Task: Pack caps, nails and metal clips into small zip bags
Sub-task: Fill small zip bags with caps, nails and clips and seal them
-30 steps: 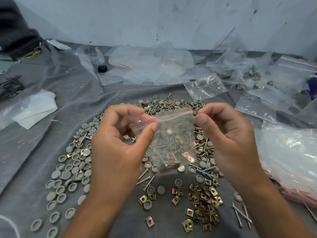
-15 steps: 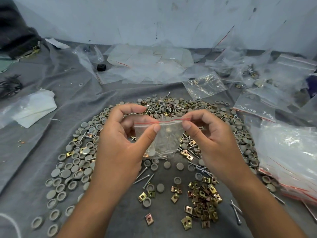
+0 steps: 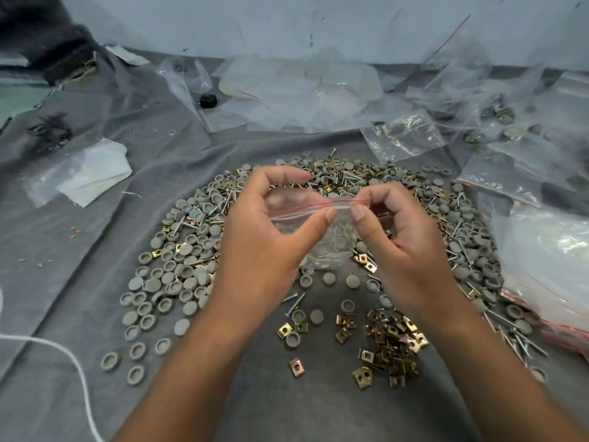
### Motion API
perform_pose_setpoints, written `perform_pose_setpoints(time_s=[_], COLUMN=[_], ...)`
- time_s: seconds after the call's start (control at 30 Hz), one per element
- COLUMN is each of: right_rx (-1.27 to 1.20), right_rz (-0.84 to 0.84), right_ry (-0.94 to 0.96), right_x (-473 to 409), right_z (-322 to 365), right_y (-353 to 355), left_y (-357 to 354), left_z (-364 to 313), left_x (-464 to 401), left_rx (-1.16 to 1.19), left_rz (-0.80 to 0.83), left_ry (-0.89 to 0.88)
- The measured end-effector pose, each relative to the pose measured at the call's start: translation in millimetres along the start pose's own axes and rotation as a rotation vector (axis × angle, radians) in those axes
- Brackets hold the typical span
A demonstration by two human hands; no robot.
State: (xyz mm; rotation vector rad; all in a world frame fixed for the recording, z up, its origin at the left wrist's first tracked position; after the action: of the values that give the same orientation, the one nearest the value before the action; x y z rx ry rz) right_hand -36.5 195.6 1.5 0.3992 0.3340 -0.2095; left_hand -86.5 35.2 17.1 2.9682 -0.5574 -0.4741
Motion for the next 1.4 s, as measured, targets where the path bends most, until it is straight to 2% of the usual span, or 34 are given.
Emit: perform_pose_setpoints(time_s=[0.2,0.53,0.7,0.83,1.07,1.4], right_rx=[0.031,-0.057,-0.235,-0.285,-0.257,-0.372], right_rz=[0.039,0.038,-0.001,0.002,0.012,0.031], right_ry=[-0.003,0.029,0.001,0.002,-0.019,-0.036], right_x=[0.4,0.2,-1.8,-1.4,-1.8,2.1], right_z=[0.6,2.6,-0.7,-0.1,-0.6,5.0], right_y=[-5.0,-5.8,1.1,6.1,0.8,1.1], left_y=[-2.7,-5.3,7.2,13.6,6.0,-1.5], left_z=[0.8,-1.3,-0.7,-1.0,-2.2,-3.0], left_x=[-1.0,-2.0,-2.7,-3.0,-2.3,-0.6], left_rx=[0.008,0.126,0.157,0.145,0.143,0.109], left_rz=[0.017,0.059,-0.037,-0.074,-0.014,0.032], left_ry=[0.012,-0.002,-0.028,-0.033,-0.046,-0.061])
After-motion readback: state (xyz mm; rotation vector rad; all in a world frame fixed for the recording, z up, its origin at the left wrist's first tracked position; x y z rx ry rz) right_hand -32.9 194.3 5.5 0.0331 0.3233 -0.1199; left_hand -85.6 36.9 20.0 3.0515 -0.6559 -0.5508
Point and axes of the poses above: each hand's wrist, its own x-axis away from the middle knuckle, its own y-axis out of the back of the hand, z = x × y, the point moved 8 cm from there along -x, towards the middle knuckle, and after that the axes turned 6 degrees about z, right-handed, at the moved point
